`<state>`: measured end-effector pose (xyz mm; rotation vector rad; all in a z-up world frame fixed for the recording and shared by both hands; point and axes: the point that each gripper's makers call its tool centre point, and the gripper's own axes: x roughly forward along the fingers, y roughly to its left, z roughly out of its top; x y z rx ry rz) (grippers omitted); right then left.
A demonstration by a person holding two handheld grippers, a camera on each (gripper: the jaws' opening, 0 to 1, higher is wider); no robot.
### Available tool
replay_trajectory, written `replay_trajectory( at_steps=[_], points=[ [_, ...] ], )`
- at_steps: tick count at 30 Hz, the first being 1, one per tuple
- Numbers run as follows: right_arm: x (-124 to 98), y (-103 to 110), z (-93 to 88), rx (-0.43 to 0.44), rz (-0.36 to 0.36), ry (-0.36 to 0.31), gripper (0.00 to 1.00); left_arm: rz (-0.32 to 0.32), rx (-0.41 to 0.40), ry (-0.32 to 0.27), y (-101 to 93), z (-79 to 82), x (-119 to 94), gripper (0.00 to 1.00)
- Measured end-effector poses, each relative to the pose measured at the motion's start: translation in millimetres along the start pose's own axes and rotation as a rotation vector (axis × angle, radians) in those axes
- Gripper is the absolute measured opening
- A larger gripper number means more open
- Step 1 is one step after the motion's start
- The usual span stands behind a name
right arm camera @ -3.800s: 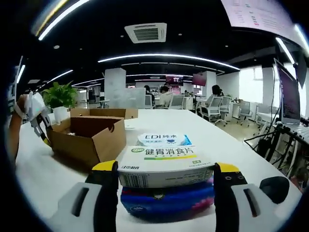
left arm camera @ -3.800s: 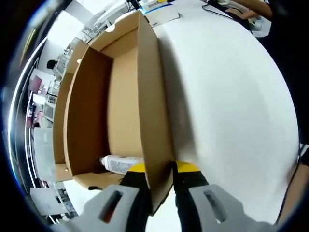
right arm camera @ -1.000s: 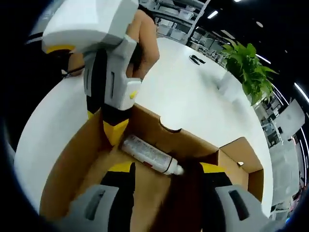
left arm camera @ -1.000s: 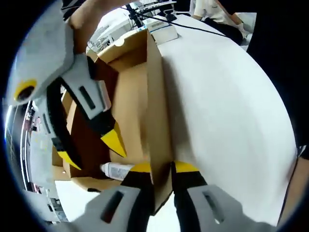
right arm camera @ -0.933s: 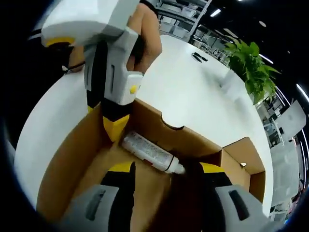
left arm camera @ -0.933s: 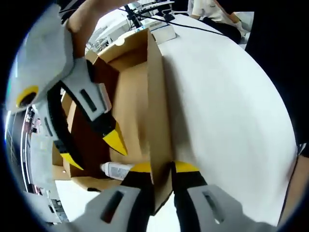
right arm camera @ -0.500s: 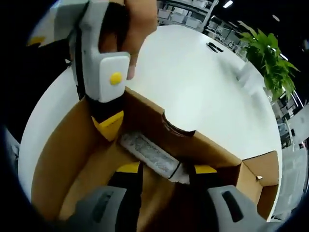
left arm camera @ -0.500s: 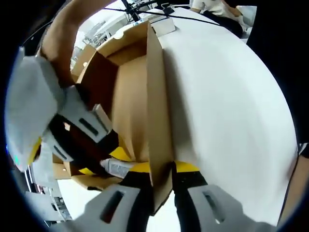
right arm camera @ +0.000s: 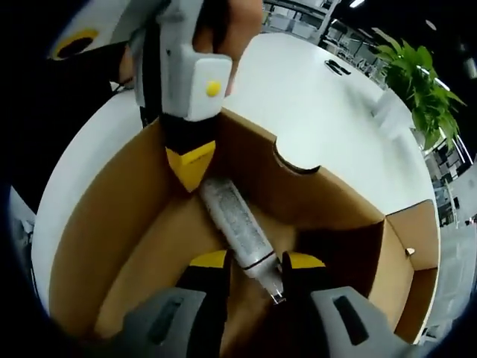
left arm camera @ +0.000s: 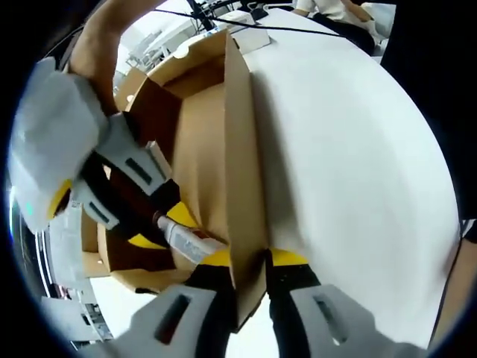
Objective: Operate the shoe box by opening the lid, removing the specified soft item, and placing it in the target area until the item is outside and the box remains undamaged.
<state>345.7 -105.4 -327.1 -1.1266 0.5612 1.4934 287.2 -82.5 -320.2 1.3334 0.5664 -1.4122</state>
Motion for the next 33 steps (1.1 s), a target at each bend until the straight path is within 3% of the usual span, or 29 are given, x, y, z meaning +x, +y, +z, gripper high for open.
replay_trajectory(
  at_steps=[11,21,33],
  points=[
    [10.5,-7.1,-6.6,0.018,0.039,0.029,0.28,0.000,0.004,-0.001,-4.0,-0.3,-1.7,0.13],
    [1.3,11.9,-9.8,0.086,0.028,0.019,0.23,0.001,0.007,0.007,-4.5,-1.5,-1.6,0.13],
    [-19.1,18.3,-51.4,0.289,-0.049,0.030,0.21,0.000,0.005,-0.003,-3.7,-0.6,-1.4,0.13]
  ],
)
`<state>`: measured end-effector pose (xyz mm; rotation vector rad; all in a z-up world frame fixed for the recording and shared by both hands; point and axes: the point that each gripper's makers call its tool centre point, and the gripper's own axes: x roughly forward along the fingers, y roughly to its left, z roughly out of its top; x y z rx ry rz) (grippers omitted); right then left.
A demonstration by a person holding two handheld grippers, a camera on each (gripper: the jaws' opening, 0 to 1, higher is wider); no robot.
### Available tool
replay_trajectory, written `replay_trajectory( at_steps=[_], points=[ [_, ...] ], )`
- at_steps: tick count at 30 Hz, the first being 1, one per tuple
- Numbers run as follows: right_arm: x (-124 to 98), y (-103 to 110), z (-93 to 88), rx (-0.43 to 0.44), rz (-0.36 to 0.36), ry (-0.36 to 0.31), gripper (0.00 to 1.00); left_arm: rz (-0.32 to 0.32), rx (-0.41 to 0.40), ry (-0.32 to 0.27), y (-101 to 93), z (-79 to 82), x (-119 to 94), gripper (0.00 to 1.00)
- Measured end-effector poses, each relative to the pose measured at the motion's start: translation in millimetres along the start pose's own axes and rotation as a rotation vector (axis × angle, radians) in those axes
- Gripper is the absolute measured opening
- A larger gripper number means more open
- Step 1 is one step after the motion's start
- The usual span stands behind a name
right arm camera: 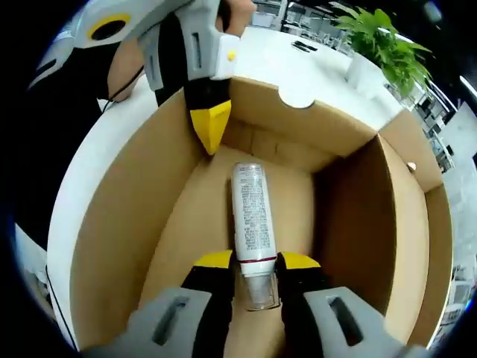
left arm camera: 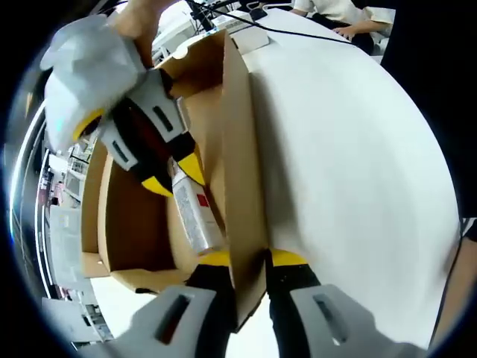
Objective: Operate the shoe box by opening the lid, removing the specified soft item, and placing it in the target area until the item is outside and the box remains undamaged.
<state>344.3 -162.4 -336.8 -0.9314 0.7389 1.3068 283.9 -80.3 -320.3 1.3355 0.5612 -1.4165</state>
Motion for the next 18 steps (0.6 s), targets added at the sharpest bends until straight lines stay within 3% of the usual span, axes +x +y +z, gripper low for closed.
replay_trajectory(
  at_steps=[8,15,17,18],
  points=[
    [-15.4,-3.4,-31.7,0.089,-0.026,0.019,0.21,-0.001,-0.002,0.003,1.7,0.2,0.3,0.13],
    [-19.8,13.3,-40.3,0.128,-0.043,0.025,0.21,0.000,-0.002,0.007,3.9,0.4,1.1,0.13],
    [-21.1,18.5,-37.2,0.122,-0.038,0.023,0.22,-0.001,-0.003,0.007,4.4,0.4,1.2,0.13],
    [-23.1,18.8,-29.9,0.128,-0.041,-0.007,0.23,0.000,-0.003,0.007,4.8,0.5,1.3,0.13]
  ],
)
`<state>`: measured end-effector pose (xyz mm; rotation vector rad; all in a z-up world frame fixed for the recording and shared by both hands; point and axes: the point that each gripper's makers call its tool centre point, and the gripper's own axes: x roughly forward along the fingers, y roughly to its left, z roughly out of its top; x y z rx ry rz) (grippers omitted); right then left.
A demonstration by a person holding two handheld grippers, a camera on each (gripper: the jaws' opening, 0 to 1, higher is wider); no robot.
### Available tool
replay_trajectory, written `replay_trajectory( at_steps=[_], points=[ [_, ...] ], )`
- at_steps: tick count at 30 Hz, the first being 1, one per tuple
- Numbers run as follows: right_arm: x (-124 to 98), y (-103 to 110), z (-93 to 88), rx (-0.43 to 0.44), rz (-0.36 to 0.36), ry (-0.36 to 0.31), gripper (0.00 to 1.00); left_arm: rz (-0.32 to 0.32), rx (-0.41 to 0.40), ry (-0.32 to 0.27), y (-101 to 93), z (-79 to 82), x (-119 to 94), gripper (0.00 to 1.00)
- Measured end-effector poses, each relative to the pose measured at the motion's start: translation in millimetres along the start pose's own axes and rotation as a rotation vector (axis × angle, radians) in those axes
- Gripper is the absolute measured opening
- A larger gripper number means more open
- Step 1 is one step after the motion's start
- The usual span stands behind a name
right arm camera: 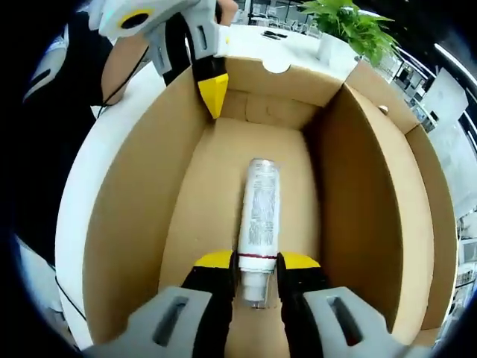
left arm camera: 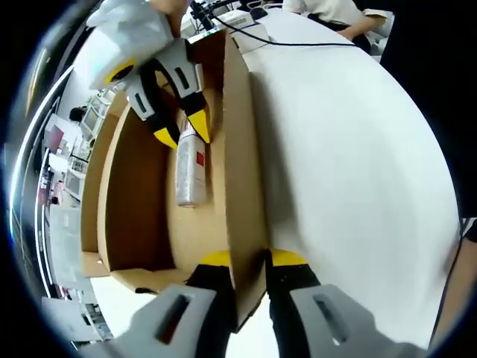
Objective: Operate the shoe box by opening the lid, removing the specified soft item, and placing it in the target area until the item is outside and the box remains undamaged.
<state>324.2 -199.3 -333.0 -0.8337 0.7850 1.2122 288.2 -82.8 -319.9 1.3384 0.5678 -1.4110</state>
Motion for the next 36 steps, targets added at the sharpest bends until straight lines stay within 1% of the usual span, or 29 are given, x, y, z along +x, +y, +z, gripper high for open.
replay_trajectory(
  at_steps=[2,4,5,6,7,8,9,10,11,12,14,15,16,18,19,20,21,22,23,24,29,30,31,33,34,36],
  points=[
    [-2.1,1.6,14.3,0.033,-0.005,-0.059,0.26,0.000,0.000,0.000,0.4,0.1,0.2,0.13],
    [-3.4,4.3,27.1,0.064,-0.013,-0.110,0.34,0.000,-0.001,0.001,0.7,0.1,0.3,0.13],
    [-2.0,2.1,35.2,0.098,-0.022,-0.152,0.36,0.000,-0.001,0.000,0.9,0.1,0.4,0.13],
    [-0.3,0.0,38.1,0.124,-0.028,-0.168,0.41,0.000,0.000,-0.001,1.1,0.2,0.5,0.13],
    [4.0,0.2,40.0,0.164,-0.031,-0.178,0.44,0.001,0.000,-0.002,1.3,0.2,0.5,0.13],
    [7.1,-0.8,40.8,0.175,-0.041,-0.188,0.46,0.001,-0.001,-0.003,1.5,0.2,0.5,0.13],
    [11.0,-4.1,40.2,0.166,-0.054,-0.200,0.48,0.001,0.000,-0.004,1.7,0.3,0.5,0.13],
    [12.8,-6.0,38.9,0.169,-0.065,-0.198,0.48,0.001,0.000,-0.004,1.8,0.3,0.6,0.13],
    [16.1,-12.1,32.6,0.183,-0.101,-0.174,0.48,0.001,0.000,-0.004,1.7,0.3,0.6,0.13],
    [17.5,-15.3,28.4,0.186,-0.117,-0.159,0.48,0.001,0.000,-0.003,1.9,0.3,0.6,0.13],
    [20.5,-19.2,25.6,0.237,-0.159,-0.158,0.50,0.001,0.000,-0.002,2.1,0.3,0.7,0.13],
    [22.4,-15.9,28.8,0.278,-0.155,-0.188,0.51,0.001,-0.001,-0.002,2.0,0.3,0.6,0.13],
    [23.2,-13.7,30.4,0.314,-0.151,-0.211,0.51,0.001,-0.001,-0.002,2.2,0.3,0.6,0.13],
    [22.1,-14.1,29.6,0.334,-0.170,-0.225,0.51,0.001,0.000,-0.002,1.7,0.7,0.7,0.13],
    [21.3,-18.3,29.4,0.292,-0.207,-0.221,0.50,0.000,-0.003,0.002,0.7,0.6,0.6,0.13],
    [21.1,-19.9,30.2,0.260,-0.222,-0.222,0.50,0.000,-0.005,0.005,0.5,0.6,0.7,0.13],
    [23.7,-16.0,30.3,0.268,-0.210,-0.216,0.50,0.000,-0.003,0.008,0.4,0.5,0.7,0.13],
    [23.6,-16.5,32.6,0.282,-0.206,-0.232,0.50,0.001,-0.003,0.007,-0.7,0.5,0.4,0.13],
    [25.4,-14.6,32.7,0.304,-0.196,-0.233,0.50,0.001,-0.004,0.005,-1.1,0.6,0.2,0.13],
    [25.7,-14.6,32.5,0.327,-0.197,-0.236,0.50,0.001,-0.004,0.004,-2.1,0.6,-0.1,0.13],
    [24.5,-14.4,27.6,0.387,-0.208,-0.221,0.50,0.003,-0.005,0.006,-3.8,0.7,-0.4,0.14],
    [23.9,-15.6,25.6,0.408,-0.207,-0.214,0.46,0.003,-0.005,0.005,-4.0,0.6,-0.5,0.14],
    [23.6,-16.2,25.1,0.407,-0.209,-0.211,0.40,0.002,-0.005,0.005,-4.2,0.6,-0.6,0.14],
    [23.0,-21.0,24.0,0.397,-0.210,-0.209,0.24,0.002,-0.005,0.005,-4.0,0.4,-0.6,0.14],
    [22.9,-22.3,23.2,0.386,-0.219,-0.202,0.23,0.002,-0.005,0.005,-4.1,0.4,-0.7,0.14],
    [23.3,-20.2,27.7,0.389,-0.216,-0.203,0.23,0.002,-0.004,0.004,-5.2,0.4,-1.0,0.14]
  ],
)
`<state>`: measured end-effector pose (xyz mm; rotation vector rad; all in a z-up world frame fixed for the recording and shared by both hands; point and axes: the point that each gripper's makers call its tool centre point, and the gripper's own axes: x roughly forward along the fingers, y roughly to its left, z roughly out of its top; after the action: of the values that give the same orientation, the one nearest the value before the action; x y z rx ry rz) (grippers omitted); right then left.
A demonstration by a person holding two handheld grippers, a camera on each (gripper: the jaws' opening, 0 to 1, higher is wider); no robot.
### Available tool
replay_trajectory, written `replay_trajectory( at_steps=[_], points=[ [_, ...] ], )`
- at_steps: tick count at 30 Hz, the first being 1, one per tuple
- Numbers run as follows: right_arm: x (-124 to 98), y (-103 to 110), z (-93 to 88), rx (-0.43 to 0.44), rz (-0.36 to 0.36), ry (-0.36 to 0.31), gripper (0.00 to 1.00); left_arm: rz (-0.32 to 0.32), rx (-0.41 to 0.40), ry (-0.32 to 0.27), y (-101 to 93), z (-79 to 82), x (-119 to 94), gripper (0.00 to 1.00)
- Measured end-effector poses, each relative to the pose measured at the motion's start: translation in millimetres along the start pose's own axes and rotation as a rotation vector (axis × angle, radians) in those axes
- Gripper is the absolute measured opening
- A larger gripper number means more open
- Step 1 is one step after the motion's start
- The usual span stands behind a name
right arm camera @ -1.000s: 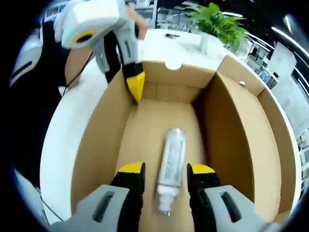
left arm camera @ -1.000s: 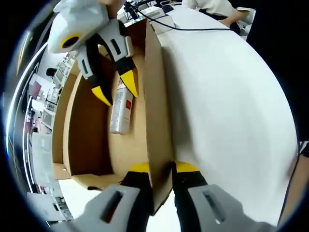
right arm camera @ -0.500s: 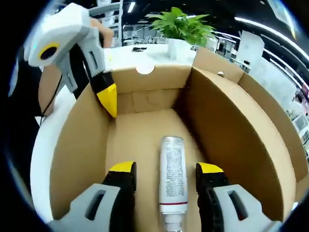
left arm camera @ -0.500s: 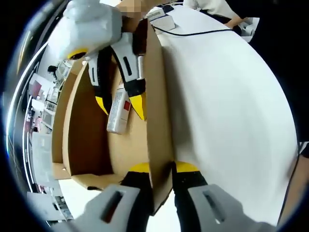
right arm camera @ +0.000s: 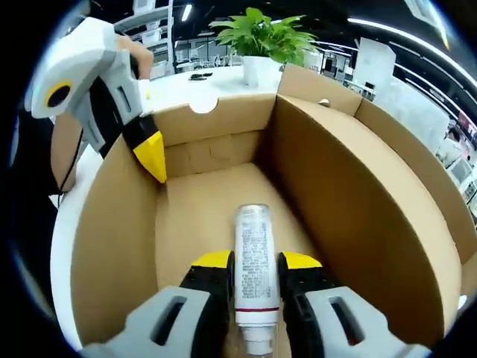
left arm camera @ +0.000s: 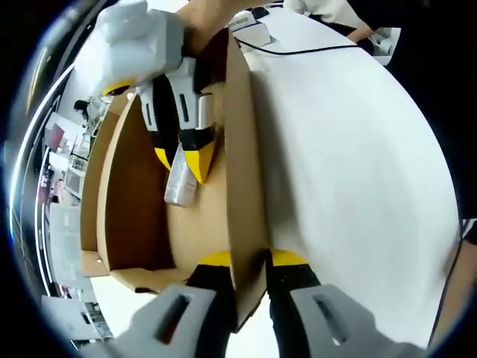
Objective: Operate the shoe box by opening the lid, removing the specified soft item, and placing it in the target area until the item is outside and the box remains undamaged.
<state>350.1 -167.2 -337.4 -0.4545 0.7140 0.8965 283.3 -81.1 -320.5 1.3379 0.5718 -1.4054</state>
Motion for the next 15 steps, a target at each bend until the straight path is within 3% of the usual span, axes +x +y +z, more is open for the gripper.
replay_trajectory(
  at_steps=[10,15],
  points=[
    [-3.3,6.9,-2.5,-0.020,-0.012,0.000,0.22,-0.001,0.001,0.002,-2.1,-0.1,-0.2,0.13],
    [-2.4,-0.3,-5.2,0.062,-0.036,0.013,0.22,-0.001,-0.001,0.004,-2.0,-0.4,0.0,0.14]
  ],
)
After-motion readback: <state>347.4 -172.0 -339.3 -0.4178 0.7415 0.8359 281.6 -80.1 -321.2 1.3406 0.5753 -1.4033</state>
